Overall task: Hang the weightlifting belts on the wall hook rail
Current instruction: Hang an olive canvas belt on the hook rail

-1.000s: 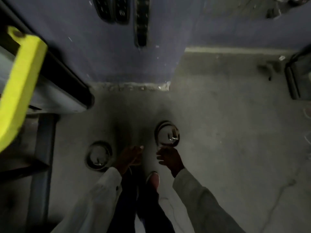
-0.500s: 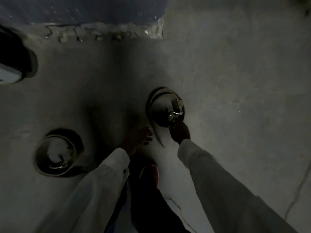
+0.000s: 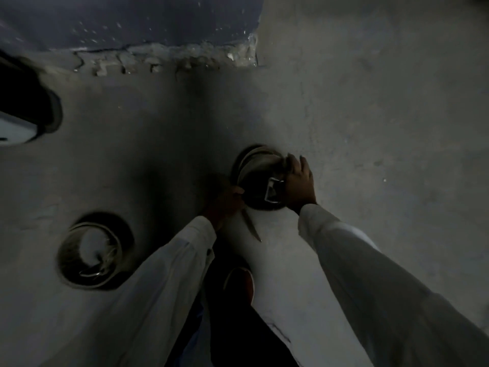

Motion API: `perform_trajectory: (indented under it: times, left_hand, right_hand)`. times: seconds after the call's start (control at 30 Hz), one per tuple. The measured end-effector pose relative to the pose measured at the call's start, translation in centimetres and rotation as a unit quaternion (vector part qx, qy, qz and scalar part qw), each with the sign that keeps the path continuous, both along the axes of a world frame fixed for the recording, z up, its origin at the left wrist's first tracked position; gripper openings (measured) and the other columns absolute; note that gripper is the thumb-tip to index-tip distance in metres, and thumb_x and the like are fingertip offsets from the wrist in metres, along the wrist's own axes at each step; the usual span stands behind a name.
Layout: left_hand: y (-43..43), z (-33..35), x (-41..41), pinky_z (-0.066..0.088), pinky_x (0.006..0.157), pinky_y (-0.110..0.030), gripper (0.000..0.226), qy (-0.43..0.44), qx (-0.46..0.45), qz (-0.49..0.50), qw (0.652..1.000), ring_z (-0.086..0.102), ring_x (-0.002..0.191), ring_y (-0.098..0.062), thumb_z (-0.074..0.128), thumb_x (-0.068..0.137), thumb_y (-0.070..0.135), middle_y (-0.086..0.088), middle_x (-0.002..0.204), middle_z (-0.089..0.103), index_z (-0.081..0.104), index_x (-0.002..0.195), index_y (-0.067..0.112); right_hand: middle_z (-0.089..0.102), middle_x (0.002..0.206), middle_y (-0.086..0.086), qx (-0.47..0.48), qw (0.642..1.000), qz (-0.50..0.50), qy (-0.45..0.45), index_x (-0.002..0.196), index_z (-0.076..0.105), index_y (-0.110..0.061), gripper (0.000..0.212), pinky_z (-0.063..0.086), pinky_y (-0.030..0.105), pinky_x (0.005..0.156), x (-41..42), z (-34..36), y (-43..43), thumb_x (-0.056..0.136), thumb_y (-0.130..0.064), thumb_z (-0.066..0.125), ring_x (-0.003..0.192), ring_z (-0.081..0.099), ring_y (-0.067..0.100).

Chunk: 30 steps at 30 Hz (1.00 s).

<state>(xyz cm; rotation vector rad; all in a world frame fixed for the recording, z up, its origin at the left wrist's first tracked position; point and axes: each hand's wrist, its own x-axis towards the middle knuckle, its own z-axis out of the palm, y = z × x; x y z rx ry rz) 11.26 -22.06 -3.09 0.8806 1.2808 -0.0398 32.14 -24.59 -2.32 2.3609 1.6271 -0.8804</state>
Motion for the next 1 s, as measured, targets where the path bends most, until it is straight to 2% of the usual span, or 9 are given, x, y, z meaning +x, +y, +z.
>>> perform_trajectory:
  times: [0.13, 0.23, 0.3, 0.43, 0.53, 0.63, 0.77, 0.9, 1.0]
  left_hand:
    - [-0.6, 10.9, -0.5, 0.051, 0.081, -0.017, 0.056, -0.08, -0.01, 0.009, 0.997, 0.046, 0.129, -0.026, 0.046, 0.096, -0.01, -0.011, 0.142, 0.045, 0.034, 0.148, 0.005]
    - [-1.2, 21.0, -1.6, 0.05, 0.09, -0.034, 0.047, -0.119, -0.002, -0.009, 0.993, 0.05, 0.116, -0.025, 0.049, 0.093, -0.007, -0.006, 0.128, 0.052, 0.051, 0.129, 0.023]
    - [-1.4, 27.3, -2.4, 0.044, 0.099, -0.047, 0.041, -0.13, -0.006, 0.012, 0.991, 0.051, 0.116, -0.029, 0.047, 0.094, -0.008, -0.009, 0.126, 0.054, 0.053, 0.121, 0.022]
    - [-0.9, 38.9, -5.2, 0.048, 0.097, -0.044, 0.037, -0.136, -0.02, 0.072, 0.988, 0.061, 0.119, -0.025, 0.052, 0.091, 0.008, -0.006, 0.127, 0.062, 0.056, 0.128, 0.011]
    - [-0.4, 47.6, -7.3, 0.058, 0.077, -0.033, 0.028, -0.187, -0.005, 0.1, 0.977, 0.071, 0.088, -0.014, 0.054, 0.085, 0.003, 0.0, 0.099, 0.071, 0.065, 0.105, 0.019]
    - [-0.4, 56.4, -9.8, 0.053, 0.06, -0.028, 0.016, -0.249, 0.018, 0.127, 0.96, 0.06, 0.058, -0.013, 0.062, 0.077, 0.013, 0.0, 0.07, 0.064, 0.069, 0.092, 0.014]
    - [0.2, 64.1, -14.1, 0.048, 0.084, -0.042, 0.045, -0.27, 0.044, 0.168, 0.947, 0.06, 0.088, -0.031, 0.056, 0.066, 0.024, -0.017, 0.097, 0.069, 0.073, 0.1, 0.001]
    - [1.6, 70.1, -17.8, 0.053, 0.08, -0.039, 0.046, -0.277, 0.088, 0.176, 0.94, 0.065, 0.088, -0.027, 0.045, 0.079, 0.027, -0.014, 0.099, 0.074, 0.074, 0.102, 0.001]
    - [2.6, 73.7, -20.0, 0.044, 0.103, -0.046, 0.05, -0.3, 0.131, 0.175, 0.928, 0.065, 0.105, -0.029, 0.042, 0.082, 0.03, -0.015, 0.113, 0.07, 0.071, 0.113, 0.005]
  right_hand:
    - [0.036, 0.159, 0.013, 0.02, 0.993, 0.108, 0.031, 0.128, 0.067, -0.025, 0.073, 0.021, 0.058, 0.119, -2.1, 9.5, 1.2, 0.076, -0.062, 0.031, 0.151, 0.02, 0.042]
    - [0.047, 0.152, 0.014, 0.039, 0.987, 0.151, 0.045, 0.116, 0.074, -0.027, 0.07, 0.014, 0.055, 0.122, -4.1, 20.4, 2.1, 0.072, -0.06, 0.032, 0.152, 0.024, 0.035]
    - [0.056, 0.145, 0.011, 0.041, 0.983, 0.171, 0.061, 0.117, 0.074, -0.024, 0.066, 0.006, 0.049, 0.125, -5.5, 27.8, 2.5, 0.076, -0.056, 0.034, 0.151, 0.027, 0.026]
    - [0.063, 0.137, 0.003, 0.024, 0.976, 0.155, 0.151, 0.117, 0.074, -0.017, 0.047, 0.011, 0.029, 0.123, -8.5, 42.0, 3.2, 0.084, -0.042, 0.052, 0.146, 0.036, 0.016]
    - [0.075, 0.107, 0.011, 0.034, 0.953, 0.05, 0.298, 0.097, 0.077, -0.002, 0.02, 0.046, 0.037, 0.106, -10.3, 50.5, 3.7, 0.09, -0.019, 0.069, 0.109, 0.066, 0.019]
    - [0.069, 0.073, -0.005, 0.052, 0.928, 0.044, 0.367, 0.075, 0.075, -0.016, 0.013, 0.05, 0.032, 0.081, -12.1, 58.4, 4.0, 0.087, -0.019, 0.071, 0.073, 0.06, 0.009]
    - [0.063, 0.065, -0.014, 0.052, 0.91, 0.108, 0.396, 0.085, 0.067, -0.013, 0.017, 0.043, 0.016, 0.065, -14.7, 68.0, 4.1, 0.099, -0.016, 0.058, 0.058, 0.053, -0.004]
    - [0.067, 0.084, 0.015, 0.099, 0.891, 0.13, 0.424, 0.094, 0.062, -0.002, 0.026, 0.039, 0.023, 0.053, -16.6, 74.4, 5.0, 0.104, -0.022, 0.05, 0.057, 0.054, 0.01]
    - [0.073, 0.082, 0.014, 0.15, 0.872, 0.098, 0.455, 0.082, 0.059, -0.008, 0.032, 0.037, 0.026, 0.049, -17.3, 78.1, 5.8, 0.104, -0.029, 0.049, 0.053, 0.058, 0.015]
